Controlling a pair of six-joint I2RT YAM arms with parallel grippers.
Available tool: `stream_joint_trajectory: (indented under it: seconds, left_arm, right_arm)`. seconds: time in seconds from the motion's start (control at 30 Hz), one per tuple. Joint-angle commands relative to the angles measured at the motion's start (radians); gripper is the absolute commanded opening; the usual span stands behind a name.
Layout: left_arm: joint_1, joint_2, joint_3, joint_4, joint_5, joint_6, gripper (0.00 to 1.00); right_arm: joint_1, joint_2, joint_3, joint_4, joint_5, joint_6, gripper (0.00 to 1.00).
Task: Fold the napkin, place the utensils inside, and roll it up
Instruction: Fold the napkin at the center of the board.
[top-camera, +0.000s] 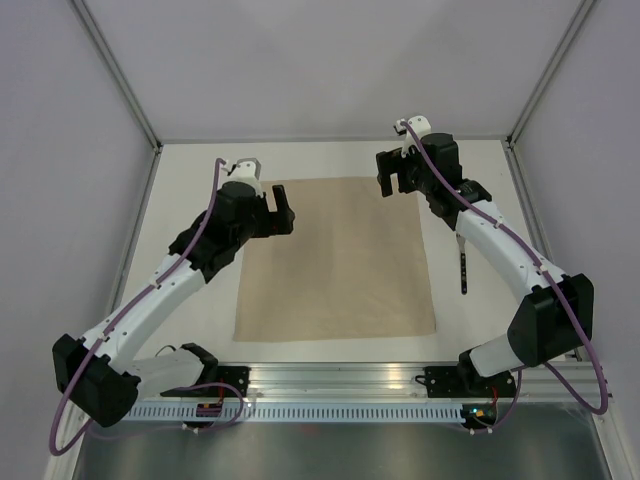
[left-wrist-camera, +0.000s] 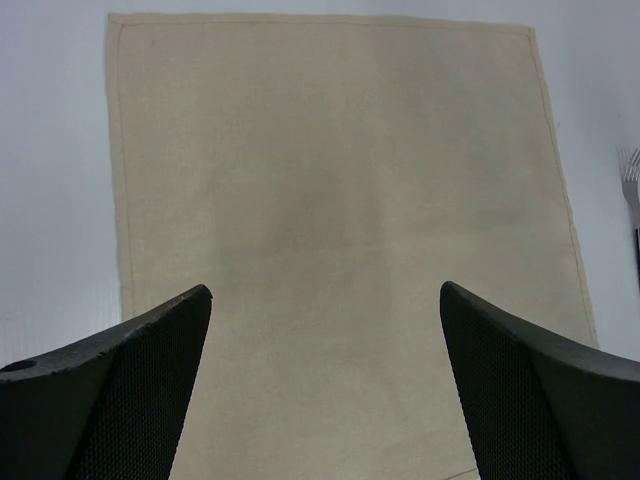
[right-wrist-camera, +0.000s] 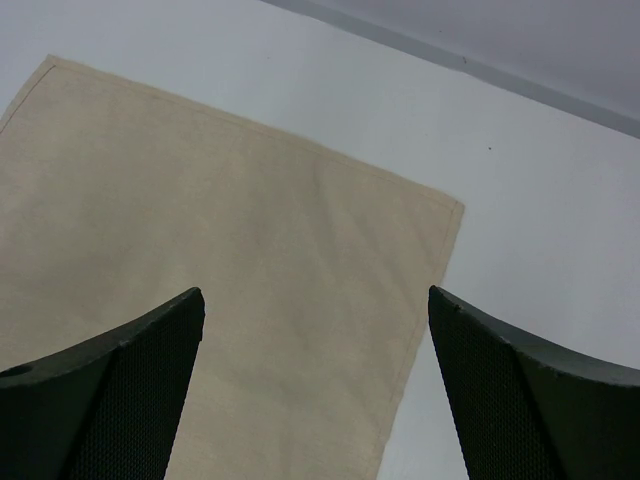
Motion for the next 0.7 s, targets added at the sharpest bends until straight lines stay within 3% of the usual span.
stream_joint_trajectory:
  seconds: [0.0,0.13,0.3,0.5,0.67]
  left_arm:
    - [0.031,-0.016,0.071,-0.019,-0.006,-0.035,1.00]
    - [0.143,-0.001,0.251,-0.126,0.048,-0.043,0.99]
    - [0.163,-0.018,0.349,-0.166,0.057,-0.031,0.99]
    - [0.163,-0.054,0.365,-0.194,0.048,-0.047,0.99]
    - [0.163,-0.074,0.382,-0.212,0.033,-0.040,0.99]
  right_arm:
    - [-0.001,0.004,0.028,0.000,-0.017,0.011,0.98]
    - [0.002,0.038,0.068,-0.009,-0.062,0.026,0.98]
    - [0.095,0.067,0.085,0.021,-0.041,0.037,0.93]
    - [0.472,0.181,0.102,0.041,0.061,0.021,0.86]
    - [0.661,0.271,0.087,0.075,0.098,-0.008,0.68]
